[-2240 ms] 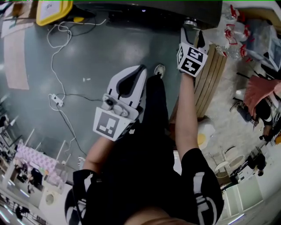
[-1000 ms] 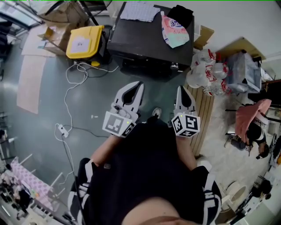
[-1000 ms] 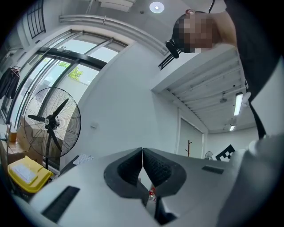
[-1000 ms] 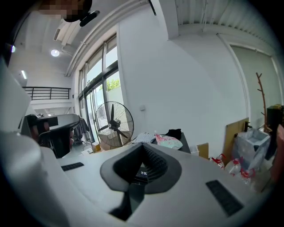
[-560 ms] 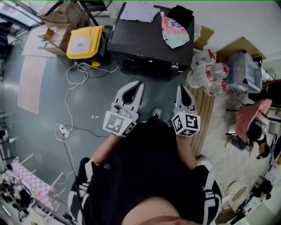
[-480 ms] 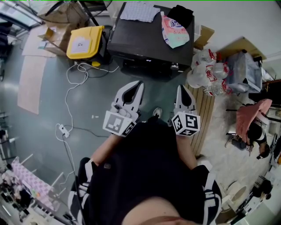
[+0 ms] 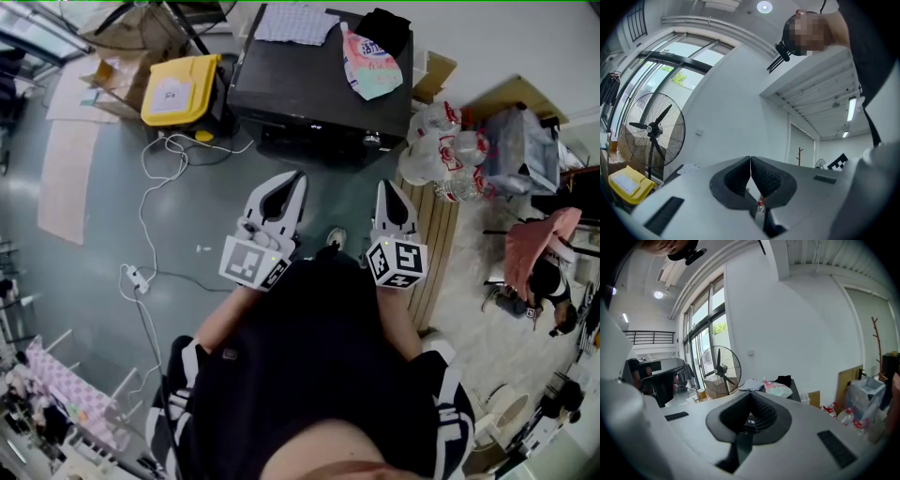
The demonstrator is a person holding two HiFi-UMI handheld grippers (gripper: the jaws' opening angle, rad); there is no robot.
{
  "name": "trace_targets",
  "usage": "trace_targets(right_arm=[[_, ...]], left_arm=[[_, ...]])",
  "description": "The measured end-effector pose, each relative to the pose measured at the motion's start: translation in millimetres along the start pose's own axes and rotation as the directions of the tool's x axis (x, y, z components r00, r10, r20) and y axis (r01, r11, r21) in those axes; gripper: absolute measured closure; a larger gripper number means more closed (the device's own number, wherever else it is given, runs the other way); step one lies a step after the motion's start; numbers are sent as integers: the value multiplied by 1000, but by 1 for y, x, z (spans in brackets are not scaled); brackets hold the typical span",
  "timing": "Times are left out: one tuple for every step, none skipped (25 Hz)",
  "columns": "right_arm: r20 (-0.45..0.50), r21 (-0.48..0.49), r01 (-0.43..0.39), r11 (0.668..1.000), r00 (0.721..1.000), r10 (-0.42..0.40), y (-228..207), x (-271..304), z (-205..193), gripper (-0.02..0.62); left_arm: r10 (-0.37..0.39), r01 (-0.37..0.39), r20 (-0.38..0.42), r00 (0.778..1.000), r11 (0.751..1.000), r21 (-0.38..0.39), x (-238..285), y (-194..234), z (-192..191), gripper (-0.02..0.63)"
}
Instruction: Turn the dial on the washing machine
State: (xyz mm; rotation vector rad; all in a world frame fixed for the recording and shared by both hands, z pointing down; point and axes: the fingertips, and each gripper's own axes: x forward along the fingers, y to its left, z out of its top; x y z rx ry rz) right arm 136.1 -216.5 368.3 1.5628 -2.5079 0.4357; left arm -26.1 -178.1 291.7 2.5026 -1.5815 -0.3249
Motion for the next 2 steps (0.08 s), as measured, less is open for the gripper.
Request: trace_targets(right_arm=[[-1,-1,0,1000,1000,0,0,0,0,571],[-1,-2,0,1000,1000,0,-1,-1,-1,571]], left_arm=[[0,0,1,1000,1000,-1,0,0,0,584],[0,0,2,1000,1000,-1,0,-1,0,583]])
